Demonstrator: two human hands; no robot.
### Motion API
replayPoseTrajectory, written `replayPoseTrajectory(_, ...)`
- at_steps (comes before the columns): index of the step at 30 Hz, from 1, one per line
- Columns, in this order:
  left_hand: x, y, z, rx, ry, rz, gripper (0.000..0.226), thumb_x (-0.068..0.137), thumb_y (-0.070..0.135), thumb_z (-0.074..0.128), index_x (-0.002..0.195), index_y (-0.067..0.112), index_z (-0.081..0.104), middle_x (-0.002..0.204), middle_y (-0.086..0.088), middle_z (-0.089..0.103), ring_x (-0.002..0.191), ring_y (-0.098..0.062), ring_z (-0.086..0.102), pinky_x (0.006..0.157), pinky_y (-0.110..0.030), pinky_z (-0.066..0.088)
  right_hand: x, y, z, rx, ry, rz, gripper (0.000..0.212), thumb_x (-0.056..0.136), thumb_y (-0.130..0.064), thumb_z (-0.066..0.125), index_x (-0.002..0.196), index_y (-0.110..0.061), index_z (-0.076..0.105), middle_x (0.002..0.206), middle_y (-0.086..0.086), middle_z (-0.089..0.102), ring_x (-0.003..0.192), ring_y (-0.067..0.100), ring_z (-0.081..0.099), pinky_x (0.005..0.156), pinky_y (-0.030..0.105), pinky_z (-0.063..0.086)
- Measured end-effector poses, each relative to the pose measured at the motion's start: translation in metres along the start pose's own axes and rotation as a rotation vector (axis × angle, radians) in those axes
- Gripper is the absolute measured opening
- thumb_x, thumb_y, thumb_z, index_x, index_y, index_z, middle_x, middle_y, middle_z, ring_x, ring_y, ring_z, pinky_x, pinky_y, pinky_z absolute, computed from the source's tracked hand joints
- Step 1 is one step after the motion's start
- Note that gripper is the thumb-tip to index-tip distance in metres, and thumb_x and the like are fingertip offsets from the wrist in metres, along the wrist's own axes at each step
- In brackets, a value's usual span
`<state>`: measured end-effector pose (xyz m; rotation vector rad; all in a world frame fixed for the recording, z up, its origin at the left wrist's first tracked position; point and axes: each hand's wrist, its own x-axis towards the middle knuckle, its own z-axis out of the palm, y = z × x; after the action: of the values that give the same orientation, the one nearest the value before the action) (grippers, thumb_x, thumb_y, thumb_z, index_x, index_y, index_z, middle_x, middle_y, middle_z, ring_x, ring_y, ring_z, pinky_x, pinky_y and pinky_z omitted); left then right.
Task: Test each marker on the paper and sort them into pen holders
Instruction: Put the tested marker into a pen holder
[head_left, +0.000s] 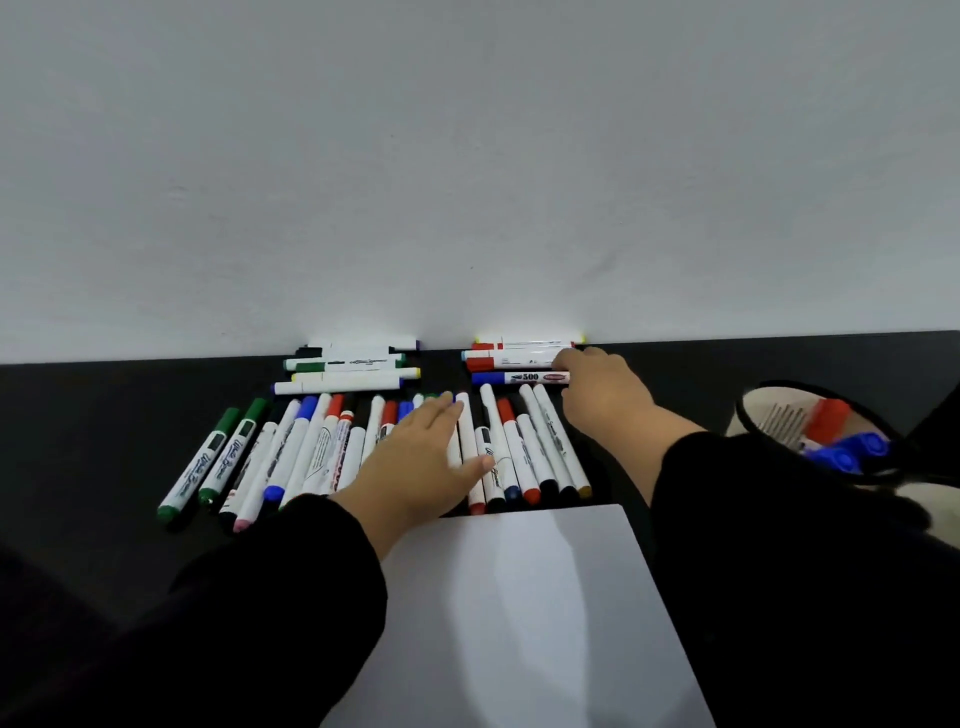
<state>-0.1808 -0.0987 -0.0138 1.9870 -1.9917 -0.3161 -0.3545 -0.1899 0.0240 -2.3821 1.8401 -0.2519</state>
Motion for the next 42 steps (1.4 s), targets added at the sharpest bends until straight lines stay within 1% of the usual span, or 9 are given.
replayPoseTrajectory(4,0.021,-0.014,0.000,0.064,-0.089,0.073,0.078,0.090,0.056,0.043,0.151,0.021,0.009,0.157,0.010,0.005,0.144,-0.008,0.001,0.113,-0.026,0.008,0.029,0.004,0.018,-0.050,-0.007,-0.032,0.049,0.089,0.000,0.039,0.135,-0.017,0.042,0.129,0.010,0.046,0.117,0.030,0.040,0.088,0.038,0.040)
replayPoseTrajectory(9,0.028,-0.026,0.005,0.099,-0.171,0.061,0.083,0.086,0.064,0.038,0.151,0.023,0.006,0.157,0.013,0.000,0.143,-0.007,0.002,0.113,-0.025,0.005,0.049,0.009,0.033,-0.149,-0.020,-0.058,0.046,0.090,-0.002,0.037,0.133,-0.015,0.044,0.128,0.009,0.047,0.117,0.029,0.040,0.086,0.038,0.040)
replayPoseTrajectory(18,0.027,-0.024,0.007,0.132,-0.192,0.049,0.080,0.087,0.065,0.034,0.150,0.025,0.004,0.157,0.014,-0.003,0.144,-0.009,0.001,0.114,-0.028,0.005,0.056,0.013,0.043,-0.142,0.043,-0.061,0.035,0.093,-0.007,0.039,0.125,-0.014,0.052,0.123,0.008,0.051,0.113,0.029,0.043,0.085,0.037,0.041)
replayPoseTrajectory(23,0.026,-0.023,0.004,0.140,-0.209,0.046,0.080,0.088,0.064,0.034,0.150,0.024,0.004,0.157,0.013,-0.003,0.144,-0.010,0.000,0.114,-0.028,0.005,0.048,0.009,0.037,-0.129,0.119,-0.062,0.038,0.090,-0.005,0.043,0.127,-0.015,0.049,0.125,0.006,0.050,0.118,0.028,0.041,0.083,0.035,0.040)
replayPoseTrajectory(26,0.025,-0.020,0.001,0.120,-0.188,0.038,0.081,0.088,0.063,0.036,0.151,0.022,0.006,0.157,0.012,0.000,0.144,-0.012,0.003,0.115,-0.030,0.009,0.035,0.004,0.030,-0.093,0.150,-0.080,0.042,0.089,-0.003,0.044,0.129,-0.015,0.047,0.125,0.006,0.050,0.117,0.028,0.042,0.077,0.032,0.036)
replayPoseTrajectory(34,-0.032,0.000,-0.023,-0.082,-0.067,-0.051,0.074,0.091,0.056,0.041,0.150,0.023,0.012,0.157,0.010,0.009,0.143,-0.008,0.008,0.113,-0.029,0.014,-0.049,-0.029,0.010,0.140,0.114,-0.020,0.047,0.085,0.000,0.052,0.127,-0.019,0.046,0.125,0.003,0.046,0.112,0.022,0.040,0.080,0.030,0.042)
replayPoseTrajectory(37,-0.073,0.002,-0.027,-0.248,-0.026,-0.154,0.070,0.090,0.055,0.044,0.149,0.025,0.019,0.155,0.007,0.018,0.140,-0.012,0.020,0.110,-0.031,0.022,-0.092,-0.040,0.009,0.264,0.046,0.031,0.047,0.085,0.000,0.053,0.127,-0.021,0.046,0.126,0.002,0.045,0.115,0.021,0.038,0.084,0.031,0.043)
replayPoseTrajectory(39,-0.100,0.001,-0.027,-0.418,0.013,-0.230,0.066,0.090,0.053,0.047,0.147,0.028,0.024,0.153,0.007,0.026,0.138,-0.013,0.028,0.106,-0.032,0.028,-0.118,-0.046,0.012,0.333,0.016,0.053,0.045,0.088,0.001,0.049,0.126,-0.023,0.047,0.127,0.000,0.045,0.117,0.021,0.035,0.086,0.032,0.042)
replayPoseTrajectory(42,-0.138,-0.002,-0.029,-0.593,0.123,-0.318,0.061,0.091,0.046,0.050,0.146,0.032,0.026,0.146,0.013,0.038,0.133,-0.010,0.036,0.097,-0.027,0.031,-0.154,-0.055,0.015,0.391,-0.036,0.044,0.043,0.092,0.001,0.038,0.125,-0.024,0.050,0.130,-0.001,0.044,0.124,0.023,0.031,0.086,0.028,0.035)
